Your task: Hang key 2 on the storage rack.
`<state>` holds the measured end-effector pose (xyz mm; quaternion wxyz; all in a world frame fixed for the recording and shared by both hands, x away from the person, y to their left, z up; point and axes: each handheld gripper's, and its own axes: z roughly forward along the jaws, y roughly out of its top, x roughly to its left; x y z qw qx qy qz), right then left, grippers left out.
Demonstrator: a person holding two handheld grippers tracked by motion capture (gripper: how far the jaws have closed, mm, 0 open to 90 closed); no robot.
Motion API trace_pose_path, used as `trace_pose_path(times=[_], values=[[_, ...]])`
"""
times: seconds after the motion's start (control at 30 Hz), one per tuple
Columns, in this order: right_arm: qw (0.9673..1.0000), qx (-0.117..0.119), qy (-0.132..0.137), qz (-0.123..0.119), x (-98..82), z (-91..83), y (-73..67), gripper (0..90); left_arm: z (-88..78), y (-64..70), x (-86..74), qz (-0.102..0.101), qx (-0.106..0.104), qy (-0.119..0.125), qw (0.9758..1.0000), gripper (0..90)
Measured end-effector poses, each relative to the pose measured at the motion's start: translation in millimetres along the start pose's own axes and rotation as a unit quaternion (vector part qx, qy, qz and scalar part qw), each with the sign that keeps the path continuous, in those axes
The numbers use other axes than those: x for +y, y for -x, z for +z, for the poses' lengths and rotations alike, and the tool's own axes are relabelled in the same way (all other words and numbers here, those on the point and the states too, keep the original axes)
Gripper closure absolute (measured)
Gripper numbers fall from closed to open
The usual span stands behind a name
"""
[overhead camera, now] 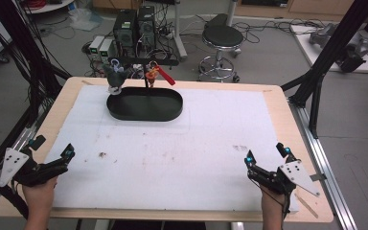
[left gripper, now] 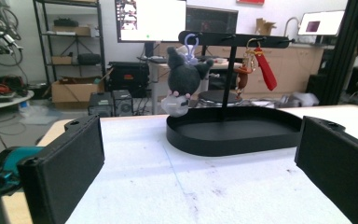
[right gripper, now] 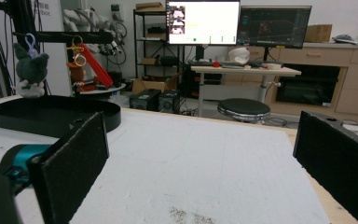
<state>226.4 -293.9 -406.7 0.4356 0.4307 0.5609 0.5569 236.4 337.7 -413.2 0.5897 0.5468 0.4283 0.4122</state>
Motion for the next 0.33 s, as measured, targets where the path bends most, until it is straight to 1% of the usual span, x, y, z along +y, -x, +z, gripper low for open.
trace_pose_path(times=[0.1, 0.13, 0.2, 0.23, 0.33], values=[[1.0, 0.001, 0.002, -0.004, 0.0, -0.4, 0.5, 2.5, -1.1, -1.6, -4.3, 0.002, -0.007, -0.002, 1.0, 1.7], [1.0, 0.002, -0.002, 0.0, -1.0, -0.3, 0.3, 2.4, -1.0, -2.3, -5.6, -0.001, -0.01, -0.003, 0.9999, 1.7], [1.0, 0.004, -0.004, -0.007, -3.1, 1.7, 1.1, 2.5, -1.0, -3.2, -6.2, -0.006, -0.01, -0.002, 0.9999, 1.7], [0.9999, 0.006, -0.008, -0.006, -4.2, 2.4, 0.9, 2.5, -1.3, -3.7, -6.2, -0.007, -0.01, -0.001, 0.9999, 1.7], [0.9998, 0.012, -0.01, -0.008, -6.0, 4.9, 0.3, 2.4, -1.3, -3.7, -5.9, -0.005, -0.009, 0.002, 0.9999, 1.7]])
